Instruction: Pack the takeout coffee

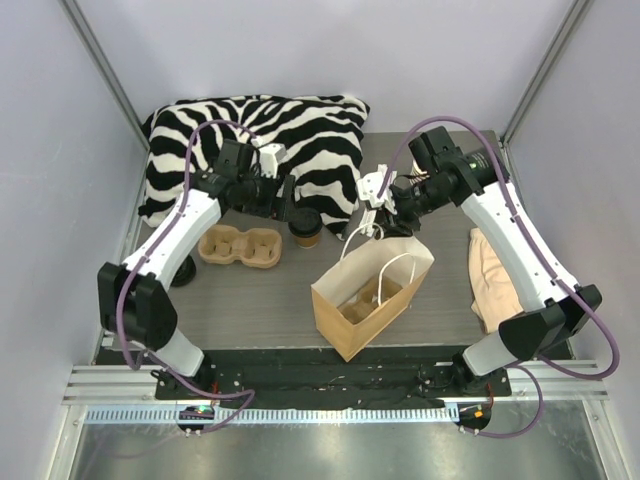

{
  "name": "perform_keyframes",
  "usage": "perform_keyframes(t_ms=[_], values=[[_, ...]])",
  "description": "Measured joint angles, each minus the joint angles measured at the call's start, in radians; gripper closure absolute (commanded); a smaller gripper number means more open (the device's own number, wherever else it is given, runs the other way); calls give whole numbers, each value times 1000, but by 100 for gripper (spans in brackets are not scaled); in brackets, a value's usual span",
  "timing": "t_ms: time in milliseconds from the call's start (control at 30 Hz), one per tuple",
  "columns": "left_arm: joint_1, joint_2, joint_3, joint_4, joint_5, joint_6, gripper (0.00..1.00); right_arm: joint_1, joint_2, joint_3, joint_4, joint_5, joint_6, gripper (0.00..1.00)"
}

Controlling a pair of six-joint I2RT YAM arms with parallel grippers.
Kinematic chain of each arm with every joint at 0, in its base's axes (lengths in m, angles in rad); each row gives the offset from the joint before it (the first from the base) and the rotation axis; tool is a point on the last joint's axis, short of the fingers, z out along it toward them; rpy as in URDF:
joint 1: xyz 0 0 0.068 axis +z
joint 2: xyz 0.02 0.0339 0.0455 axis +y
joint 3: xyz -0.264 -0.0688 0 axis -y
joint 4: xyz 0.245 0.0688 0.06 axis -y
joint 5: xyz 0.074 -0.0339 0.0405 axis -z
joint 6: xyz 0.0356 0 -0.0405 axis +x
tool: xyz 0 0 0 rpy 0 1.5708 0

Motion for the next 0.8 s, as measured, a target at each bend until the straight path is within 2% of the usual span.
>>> perform_keyframes(t_ms=[33, 67, 133, 267, 300, 400, 500, 800], values=[[10, 23, 11, -2, -4, -7, 18, 0, 0, -3, 1, 0, 2, 84], [21, 48, 23, -3, -7, -15, 19, 1, 0, -6, -1, 1, 3, 88], [35, 82, 29, -3, -11, -21, 18, 2, -1, -11, -1, 3, 7, 88], [42, 98, 28, -7, -19, 15, 16, 3, -23, -37, 7, 4, 35, 69], [42, 98, 28, -6, -19, 28, 13, 3, -37, -50, 8, 6, 47, 55], [37, 108, 32, -6, -31, 47, 1, 7, -83, -78, 15, 22, 87, 38], [19, 152, 59, -6, -60, 60, 0, 9, -114, -81, 21, 43, 118, 30], [-101, 290, 186, -38, -182, 133, 0, 11, -134, -89, 42, 117, 242, 15]])
